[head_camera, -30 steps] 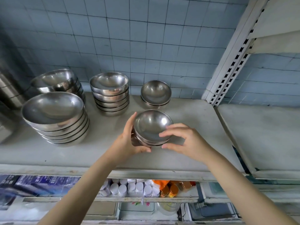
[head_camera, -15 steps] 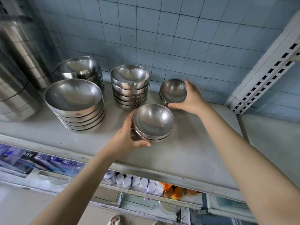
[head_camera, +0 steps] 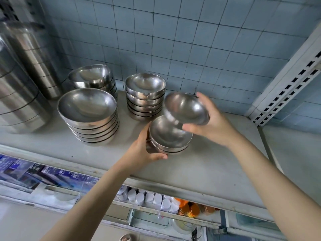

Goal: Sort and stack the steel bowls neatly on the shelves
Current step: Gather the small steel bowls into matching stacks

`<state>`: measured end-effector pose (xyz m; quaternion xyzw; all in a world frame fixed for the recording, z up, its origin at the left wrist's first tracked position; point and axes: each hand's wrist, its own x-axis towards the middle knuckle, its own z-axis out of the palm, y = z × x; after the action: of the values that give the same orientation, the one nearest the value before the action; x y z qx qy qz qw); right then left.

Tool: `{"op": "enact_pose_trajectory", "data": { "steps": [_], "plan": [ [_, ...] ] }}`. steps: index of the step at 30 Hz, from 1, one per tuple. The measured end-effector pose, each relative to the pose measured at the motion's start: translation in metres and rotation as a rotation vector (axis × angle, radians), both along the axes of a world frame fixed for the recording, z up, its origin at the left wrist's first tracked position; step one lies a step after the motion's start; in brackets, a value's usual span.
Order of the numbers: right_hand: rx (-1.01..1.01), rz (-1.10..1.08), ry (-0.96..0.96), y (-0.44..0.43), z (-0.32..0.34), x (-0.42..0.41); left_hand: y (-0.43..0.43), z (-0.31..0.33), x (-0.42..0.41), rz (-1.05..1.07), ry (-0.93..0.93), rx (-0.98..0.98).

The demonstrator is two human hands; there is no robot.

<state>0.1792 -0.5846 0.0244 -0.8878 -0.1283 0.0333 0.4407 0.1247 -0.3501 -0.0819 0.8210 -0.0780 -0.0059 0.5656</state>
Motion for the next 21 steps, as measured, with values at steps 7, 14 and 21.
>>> {"op": "enact_pose_trajectory", "data": {
  "steps": [7, 14, 21],
  "plan": [
    [-0.160, 0.108, 0.004, 0.018, -0.019, -0.029, 0.001, -0.006, 0.004, -0.016, -0.036, 0.013],
    [-0.162, 0.186, 0.049, 0.020, -0.017, -0.025, 0.001, -0.003, 0.001, -0.082, -0.001, -0.101],
    [-0.036, -0.145, -0.061, -0.014, -0.010, 0.043, 0.003, -0.001, 0.003, -0.060, -0.019, -0.068]
  ]
}}
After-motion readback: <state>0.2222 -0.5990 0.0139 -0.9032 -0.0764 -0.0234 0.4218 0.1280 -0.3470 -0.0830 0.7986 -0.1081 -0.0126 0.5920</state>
